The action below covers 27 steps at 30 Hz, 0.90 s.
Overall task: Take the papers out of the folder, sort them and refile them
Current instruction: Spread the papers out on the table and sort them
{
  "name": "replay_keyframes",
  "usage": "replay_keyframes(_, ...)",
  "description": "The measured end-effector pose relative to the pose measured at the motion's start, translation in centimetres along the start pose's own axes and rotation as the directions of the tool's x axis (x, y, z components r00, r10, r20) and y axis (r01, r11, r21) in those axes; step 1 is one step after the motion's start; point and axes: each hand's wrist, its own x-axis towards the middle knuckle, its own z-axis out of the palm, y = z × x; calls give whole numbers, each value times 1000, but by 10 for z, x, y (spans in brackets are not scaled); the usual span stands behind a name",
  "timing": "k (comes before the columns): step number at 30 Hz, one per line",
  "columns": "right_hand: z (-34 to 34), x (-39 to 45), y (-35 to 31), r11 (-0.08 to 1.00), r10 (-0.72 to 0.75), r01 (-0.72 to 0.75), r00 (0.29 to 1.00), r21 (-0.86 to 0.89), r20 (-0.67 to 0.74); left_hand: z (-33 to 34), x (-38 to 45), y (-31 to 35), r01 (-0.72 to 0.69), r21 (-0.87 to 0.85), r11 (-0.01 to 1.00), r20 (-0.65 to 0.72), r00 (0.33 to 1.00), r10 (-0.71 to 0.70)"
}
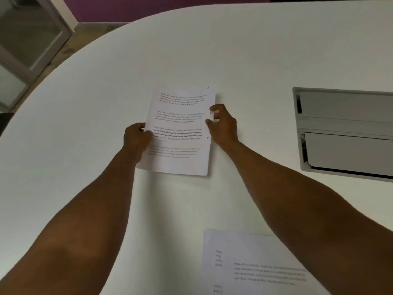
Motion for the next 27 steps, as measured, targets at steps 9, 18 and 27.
replay_keyframes(9,57,16,12,912,-75,115,990,-393,116,3,56,-31,-96,311,945,-84,988,128)
replay_keyframes(18,86,-11,25,640,-217,449,884,-623,415,11,35,-68,-367,666,650,49,890,452)
replay_keyframes(27,86,-12,28,587,-157,485,854,-648,497,12,29,-86,-309,738,601,137,939,315)
